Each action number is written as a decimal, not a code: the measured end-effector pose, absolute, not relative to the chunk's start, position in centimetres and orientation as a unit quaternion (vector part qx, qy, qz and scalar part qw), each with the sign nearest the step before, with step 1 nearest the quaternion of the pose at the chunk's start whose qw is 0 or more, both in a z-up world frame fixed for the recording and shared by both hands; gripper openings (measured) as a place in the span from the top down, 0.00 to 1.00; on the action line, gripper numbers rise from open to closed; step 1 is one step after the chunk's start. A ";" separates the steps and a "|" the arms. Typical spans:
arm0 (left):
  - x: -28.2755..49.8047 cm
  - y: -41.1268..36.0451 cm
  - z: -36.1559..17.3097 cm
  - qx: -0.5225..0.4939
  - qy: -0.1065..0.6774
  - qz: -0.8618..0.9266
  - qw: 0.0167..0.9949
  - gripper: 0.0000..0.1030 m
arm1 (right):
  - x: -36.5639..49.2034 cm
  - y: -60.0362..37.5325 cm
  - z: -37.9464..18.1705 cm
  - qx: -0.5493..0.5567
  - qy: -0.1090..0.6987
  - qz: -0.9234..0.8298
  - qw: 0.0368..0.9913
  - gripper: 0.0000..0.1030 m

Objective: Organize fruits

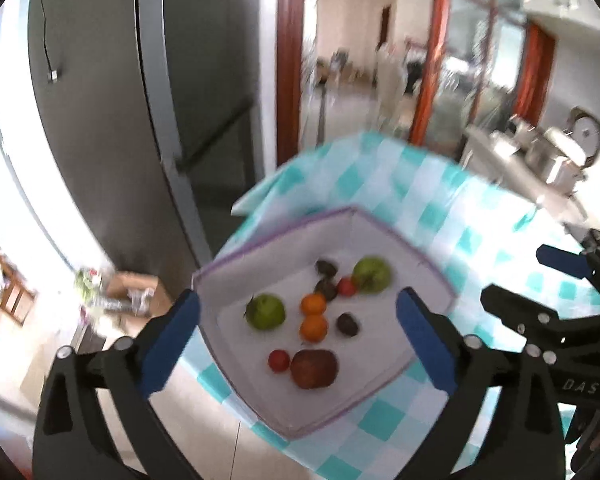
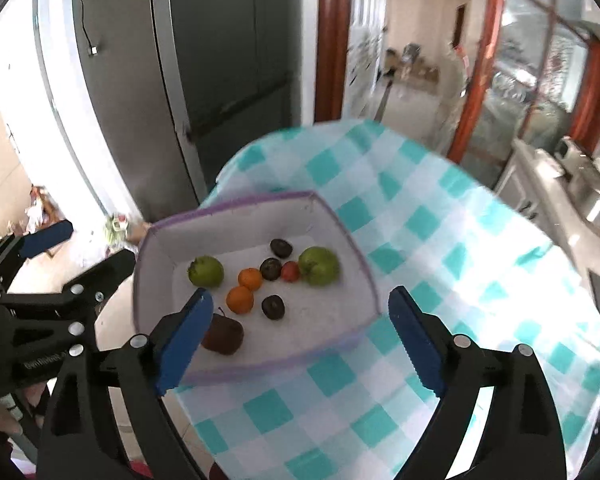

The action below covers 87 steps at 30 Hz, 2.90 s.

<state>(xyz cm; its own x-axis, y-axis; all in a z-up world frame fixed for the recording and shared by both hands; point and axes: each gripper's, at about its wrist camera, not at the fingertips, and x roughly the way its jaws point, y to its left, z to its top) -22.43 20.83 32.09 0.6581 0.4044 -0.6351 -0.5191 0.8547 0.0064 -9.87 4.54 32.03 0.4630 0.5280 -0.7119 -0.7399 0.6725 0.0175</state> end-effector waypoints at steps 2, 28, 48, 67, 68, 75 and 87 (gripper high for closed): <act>-24.2 18.6 34.1 -0.067 0.303 0.239 0.920 0.02 | -11.8 2.5 33.1 -0.146 0.342 0.372 0.850 0.16; -31.1 10.1 38.9 -0.012 0.294 0.183 0.938 0.02 | -22.5 -6.3 36.7 -0.091 0.269 0.339 0.897 0.16; -19.2 24.2 23.3 -0.127 0.467 0.273 0.831 0.02 | -5.1 9.1 22.4 -0.131 0.428 0.360 0.818 0.16; -13.4 26.2 15.9 -0.146 0.541 0.262 0.786 0.02 | 1.2 13.0 16.9 -0.122 0.467 0.389 0.785 0.16; -13.4 26.4 15.7 -0.151 0.543 0.262 0.783 0.02 | 1.3 13.4 16.7 -0.125 0.466 0.392 0.783 0.16; -13.0 27.6 14.2 -0.170 0.552 0.271 0.770 0.02 | 1.7 14.8 15.4 -0.137 0.473 0.400 0.773 0.16; -12.4 28.2 13.0 -0.177 0.559 0.275 0.762 0.02 | 2.0 15.3 14.0 -0.142 0.486 0.404 0.762 0.16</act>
<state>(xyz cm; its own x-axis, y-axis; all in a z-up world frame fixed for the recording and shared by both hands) -12.40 28.20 13.05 0.2240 0.2216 -0.9491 -0.6178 0.7855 0.0375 2.05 15.31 13.97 0.2014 0.4782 -0.8549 -0.7539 0.6329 0.1764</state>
